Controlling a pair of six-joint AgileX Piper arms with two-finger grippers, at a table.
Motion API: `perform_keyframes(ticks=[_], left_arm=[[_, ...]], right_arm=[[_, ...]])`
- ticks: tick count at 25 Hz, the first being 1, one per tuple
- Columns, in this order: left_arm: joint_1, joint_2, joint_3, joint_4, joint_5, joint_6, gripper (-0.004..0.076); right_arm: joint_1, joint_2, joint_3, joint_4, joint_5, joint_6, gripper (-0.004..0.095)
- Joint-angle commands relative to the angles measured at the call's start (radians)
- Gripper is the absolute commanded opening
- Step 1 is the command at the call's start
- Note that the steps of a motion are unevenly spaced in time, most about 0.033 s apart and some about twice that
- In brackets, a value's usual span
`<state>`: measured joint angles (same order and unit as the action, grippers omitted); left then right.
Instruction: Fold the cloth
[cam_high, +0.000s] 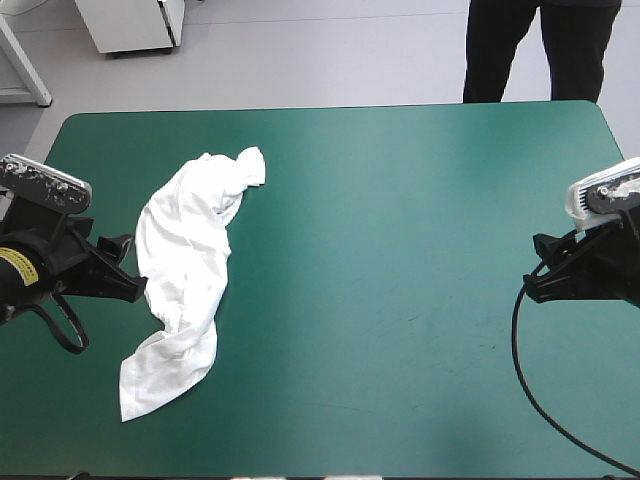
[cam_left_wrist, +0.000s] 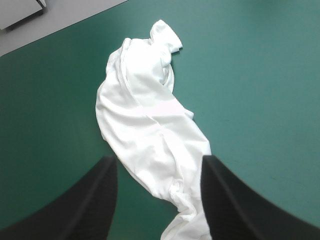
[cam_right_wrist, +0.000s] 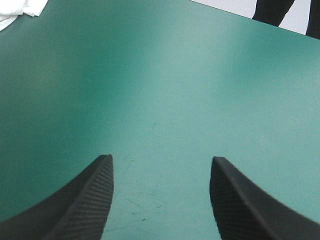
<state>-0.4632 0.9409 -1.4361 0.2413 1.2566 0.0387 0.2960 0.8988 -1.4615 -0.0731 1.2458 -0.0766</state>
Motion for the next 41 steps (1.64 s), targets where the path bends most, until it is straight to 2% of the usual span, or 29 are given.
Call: perform_keyframes(ticks=[1,8,13,17,19,23,28,41], left_arm=[[-0.002,-0.008,-0.028,0.011,-0.026,-0.006,0.0370],[-0.002,-0.008,-0.028,0.011,-0.024,-0.019,0.0370],[-0.002,0.038,-0.033,0.020,0.029,-0.050,0.0370],[-0.002,0.204,-0.153,0.193,0.029,-0.047,0.0370],[0.025,0.354,-0.290,0.221,0.029,-0.047,0.0370],[0.234,0.532,-0.404,0.062,0.027,-0.047,0.0370],[0.418,0.663,-0.423,-0.162,-0.016,0.011,0.0370],[0.426,1.012,-0.427,-0.330,-0.060,0.109,0.0380]], right_arm=[[0.001,-0.003,-0.025,-0.003,-0.067,-0.001,0.0554],[0.001,-0.003,-0.025,-0.003,-0.067,-0.001,0.0554],[0.001,-0.003,-0.025,-0.003,-0.065,-0.001,0.0554],[0.001,0.009,-0.025,-0.027,-0.049,0.017,0.0554],[0.001,0.028,-0.027,-0.053,-0.051,0.017,0.0554],[0.001,0.036,-0.027,-0.058,-0.042,0.017,0.0554],[0.001,0.037,-0.027,-0.062,-0.050,0.017,0.0554],[0.001,0.068,-0.023,-0.055,-0.066,0.017,0.0554]])
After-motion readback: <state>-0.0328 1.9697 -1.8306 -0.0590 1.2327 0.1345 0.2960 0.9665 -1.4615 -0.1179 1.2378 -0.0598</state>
